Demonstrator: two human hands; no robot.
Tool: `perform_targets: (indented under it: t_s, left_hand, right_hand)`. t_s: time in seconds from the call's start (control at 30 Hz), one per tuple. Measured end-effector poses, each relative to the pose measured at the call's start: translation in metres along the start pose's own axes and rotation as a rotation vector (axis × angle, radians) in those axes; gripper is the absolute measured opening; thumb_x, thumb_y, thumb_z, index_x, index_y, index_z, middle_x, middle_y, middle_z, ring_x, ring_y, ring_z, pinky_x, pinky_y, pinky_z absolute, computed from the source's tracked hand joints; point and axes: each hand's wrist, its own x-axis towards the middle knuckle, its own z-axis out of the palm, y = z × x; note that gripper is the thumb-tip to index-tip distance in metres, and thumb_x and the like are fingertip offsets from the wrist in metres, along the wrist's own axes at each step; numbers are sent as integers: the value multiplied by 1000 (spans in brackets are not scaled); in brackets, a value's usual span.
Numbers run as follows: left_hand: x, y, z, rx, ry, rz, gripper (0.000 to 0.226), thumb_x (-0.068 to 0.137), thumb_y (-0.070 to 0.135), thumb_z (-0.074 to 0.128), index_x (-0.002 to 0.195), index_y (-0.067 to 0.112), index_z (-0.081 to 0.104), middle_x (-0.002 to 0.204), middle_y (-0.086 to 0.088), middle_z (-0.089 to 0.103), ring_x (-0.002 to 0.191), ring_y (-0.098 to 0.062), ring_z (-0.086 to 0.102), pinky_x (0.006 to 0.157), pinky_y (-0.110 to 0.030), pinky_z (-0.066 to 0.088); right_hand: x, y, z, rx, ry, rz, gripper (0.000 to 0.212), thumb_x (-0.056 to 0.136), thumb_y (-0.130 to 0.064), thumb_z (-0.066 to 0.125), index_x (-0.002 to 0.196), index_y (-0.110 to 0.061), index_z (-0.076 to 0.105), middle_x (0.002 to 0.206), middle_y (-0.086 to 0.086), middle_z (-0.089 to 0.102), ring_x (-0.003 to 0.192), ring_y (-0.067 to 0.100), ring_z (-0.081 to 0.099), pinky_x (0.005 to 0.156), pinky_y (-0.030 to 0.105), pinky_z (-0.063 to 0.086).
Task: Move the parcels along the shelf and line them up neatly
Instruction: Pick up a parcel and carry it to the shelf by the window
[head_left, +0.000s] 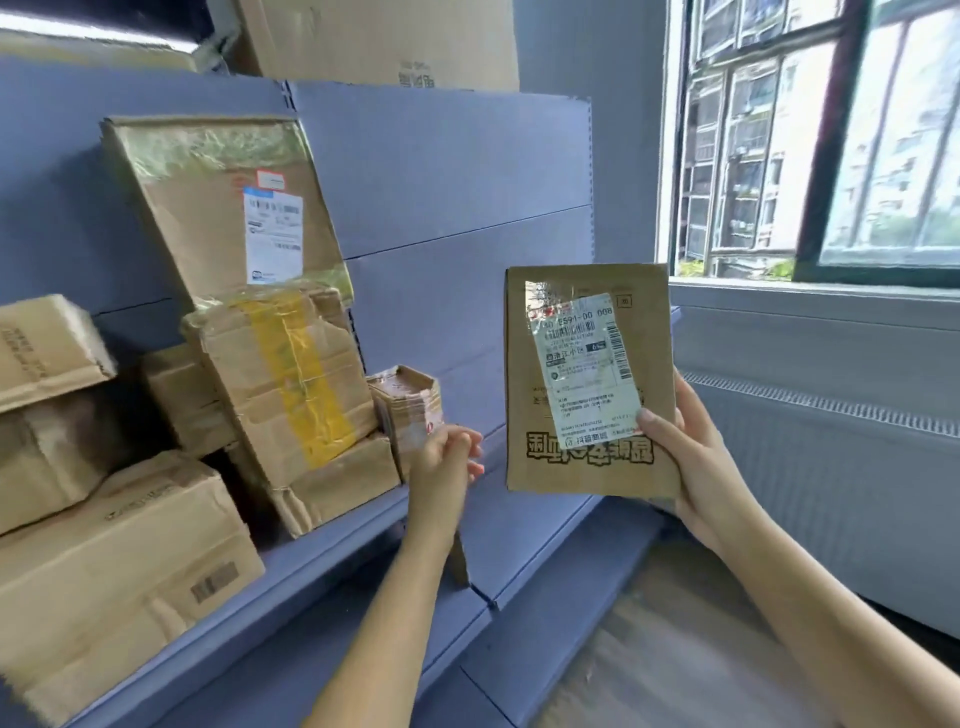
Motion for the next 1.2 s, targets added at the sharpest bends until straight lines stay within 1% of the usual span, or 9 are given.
perform_targets:
  t_s: [0.07, 0.23, 0.5, 0.6, 0.67, 0.9, 1.03, 1.1, 1.2]
  left_hand:
    - [23, -2, 27, -12, -20, -9, 23, 95, 14, 44, 80, 16, 61, 74, -2, 59, 61, -10, 55, 57, -17, 44]
    - [90, -8, 91, -23, -107, 21, 25, 94, 10, 42, 79, 14, 61, 66, -1, 56, 58, -12, 52, 56, -20, 43]
    - [198, -4, 161, -81, -215, 60, 25, 93, 8, 41, 78, 11, 61, 63, 0, 49, 55, -11, 45, 47, -13, 41]
    - [220, -15, 187, -78, -272, 46, 25, 93, 8, 42, 77, 11, 62, 62, 0, 49, 55, -12, 44, 56, -22, 42]
    - [233, -25, 203, -68, -296, 32, 25, 93, 9, 44, 76, 12, 62, 60, -1, 49, 55, -13, 44, 59, -27, 42]
    - [291, -44, 253, -69, -266, -14, 26, 94, 9, 44, 76, 12, 62, 62, -1, 50, 56, -12, 44, 57, -22, 42]
    - [327, -52, 280, -72, -194, -16, 26, 96, 9, 42, 80, 9, 63, 64, -1, 50, 57, -12, 44, 58, -21, 42]
    - [343, -57, 294, -85, -96, -39, 27, 97, 9, 42, 79, 11, 63, 66, -1, 51, 58, -11, 45, 59, -21, 42]
    - [363, -62, 314, -64, 0, -64, 29, 97, 8, 41, 77, 14, 62, 67, -1, 51, 60, -12, 46, 59, -21, 42]
  right_hand:
    - [11, 0, -24, -16, 62, -10, 59, 87, -16, 57, 138, -42, 45, 119, 6, 68, 106, 28, 67, 79, 45, 59]
    - [60, 2, -67, -92, 161, -51, 63, 84, -16, 58, 141, -38, 42, 116, 6, 70, 98, 22, 70, 66, 31, 59]
    - [151, 10, -106, -112, 226, -100, 64, 87, -13, 58, 143, -39, 40, 122, 6, 67, 105, 24, 68, 70, 32, 58]
    - [179, 18, -123, -118, 243, -90, 67, 86, -17, 66, 142, -42, 39, 127, 6, 64, 110, 26, 65, 76, 36, 58]
    - [197, 24, -135, -123, 249, -88, 71, 82, -21, 64, 143, -43, 37, 128, 5, 64, 112, 27, 64, 80, 39, 58]
    - [281, 51, -186, -95, 219, -34, 74, 76, -23, 67, 141, -44, 39, 123, 1, 67, 109, 25, 66, 79, 42, 58]
    - [346, 67, -215, -90, 94, 4, 92, 57, -44, 88, 138, -47, 44, 125, 1, 66, 114, 25, 63, 89, 49, 55]
    - [377, 74, -230, -75, 19, 17, 87, 64, -38, 84, 140, -44, 42, 128, 0, 64, 118, 26, 61, 92, 50, 53]
    - [417, 80, -249, -56, -80, 36, 73, 78, -23, 67, 143, -42, 38, 134, -3, 60, 123, 24, 58, 97, 54, 48]
